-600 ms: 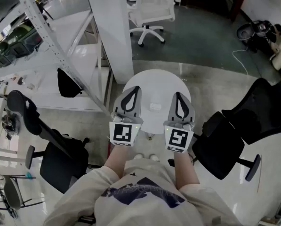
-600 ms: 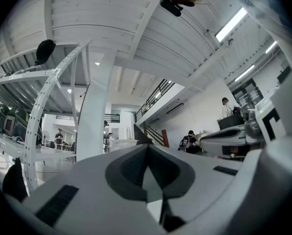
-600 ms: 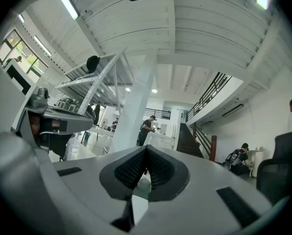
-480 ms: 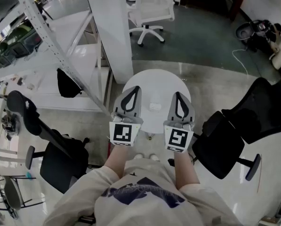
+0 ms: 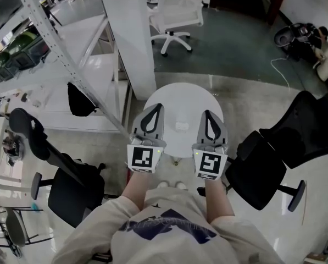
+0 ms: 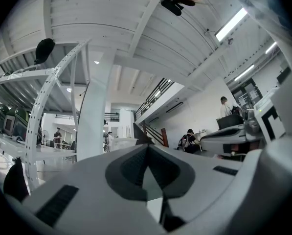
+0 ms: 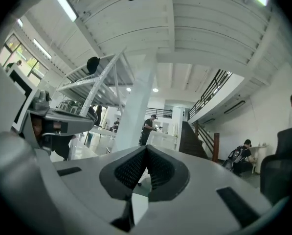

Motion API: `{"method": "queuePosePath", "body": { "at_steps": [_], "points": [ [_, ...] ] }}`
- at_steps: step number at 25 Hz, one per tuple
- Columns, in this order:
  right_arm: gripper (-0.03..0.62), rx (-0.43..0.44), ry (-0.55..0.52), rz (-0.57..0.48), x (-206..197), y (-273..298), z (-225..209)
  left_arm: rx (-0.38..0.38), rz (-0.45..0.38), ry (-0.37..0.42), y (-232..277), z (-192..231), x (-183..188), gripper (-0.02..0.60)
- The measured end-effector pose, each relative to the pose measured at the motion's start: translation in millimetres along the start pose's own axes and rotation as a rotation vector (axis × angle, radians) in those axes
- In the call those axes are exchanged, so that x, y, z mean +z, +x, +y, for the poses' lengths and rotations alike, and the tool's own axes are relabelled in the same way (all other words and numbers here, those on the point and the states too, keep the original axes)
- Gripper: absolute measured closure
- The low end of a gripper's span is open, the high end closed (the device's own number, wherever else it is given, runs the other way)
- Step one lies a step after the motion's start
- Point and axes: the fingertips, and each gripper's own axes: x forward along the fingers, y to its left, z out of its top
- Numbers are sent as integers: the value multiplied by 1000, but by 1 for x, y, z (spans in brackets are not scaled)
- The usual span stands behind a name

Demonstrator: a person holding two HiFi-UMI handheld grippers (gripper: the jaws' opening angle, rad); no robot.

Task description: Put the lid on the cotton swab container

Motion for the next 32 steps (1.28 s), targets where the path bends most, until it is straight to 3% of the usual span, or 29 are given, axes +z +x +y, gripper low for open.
{"method": "queuePosePath", "body": {
  "at_steps": [3, 7, 11, 15, 18, 21, 24, 32],
  "points": [
    [585, 37, 112, -11, 1, -5, -11, -31, 7, -16, -3, 8, 2, 584],
    [585, 8, 282, -41, 4, -18, -52, -84, 12, -44, -11, 32, 15, 584],
    [583, 1, 359, -79, 8, -40, -97, -171, 57, -39, -27, 51, 18, 584],
    [541, 19, 332, -36, -2, -56, -132, -192, 103, -62, -44, 66, 6, 581],
    [457, 46, 302, 15, -17, -59, -149, -190, 145, -106, -49, 70, -9, 517],
    [422, 88, 284, 61, -31, -61, -157, -268, 210, -134, -52, 52, -26, 482],
    [383, 165, 262, 113, -45, -60, -154, -353, 269, -151, -53, 29, -40, 457],
    [333, 399, 220, 211, -84, -46, -120, -421, 353, -137, -47, -13, -78, 396]
  ]
}}
